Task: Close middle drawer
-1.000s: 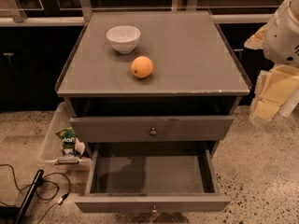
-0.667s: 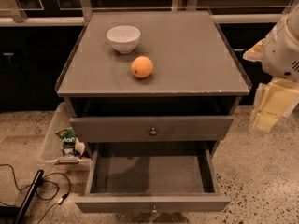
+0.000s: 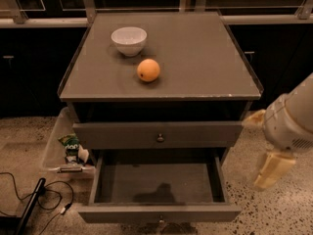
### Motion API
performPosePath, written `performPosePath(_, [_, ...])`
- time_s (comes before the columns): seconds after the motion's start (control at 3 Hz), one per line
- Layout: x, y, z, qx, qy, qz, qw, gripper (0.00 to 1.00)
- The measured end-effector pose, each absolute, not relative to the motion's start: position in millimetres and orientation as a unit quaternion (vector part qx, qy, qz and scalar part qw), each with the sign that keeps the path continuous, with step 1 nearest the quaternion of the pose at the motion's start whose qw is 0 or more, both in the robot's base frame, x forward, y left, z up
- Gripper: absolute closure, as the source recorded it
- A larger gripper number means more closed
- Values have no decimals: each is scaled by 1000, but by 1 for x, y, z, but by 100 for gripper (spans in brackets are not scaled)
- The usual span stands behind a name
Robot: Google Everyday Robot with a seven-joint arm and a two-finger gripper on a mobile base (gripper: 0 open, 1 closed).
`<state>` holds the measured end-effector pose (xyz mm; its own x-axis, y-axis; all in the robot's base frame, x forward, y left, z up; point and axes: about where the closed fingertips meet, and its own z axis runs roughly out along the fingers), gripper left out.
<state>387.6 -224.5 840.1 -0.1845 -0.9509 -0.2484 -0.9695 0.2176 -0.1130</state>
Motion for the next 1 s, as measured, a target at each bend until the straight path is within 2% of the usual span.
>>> performPosePath(0.33, [362,-234,760,-624,769,75,118,42])
performPosePath(1.0, [358,-234,752,-624,769,77,114,88])
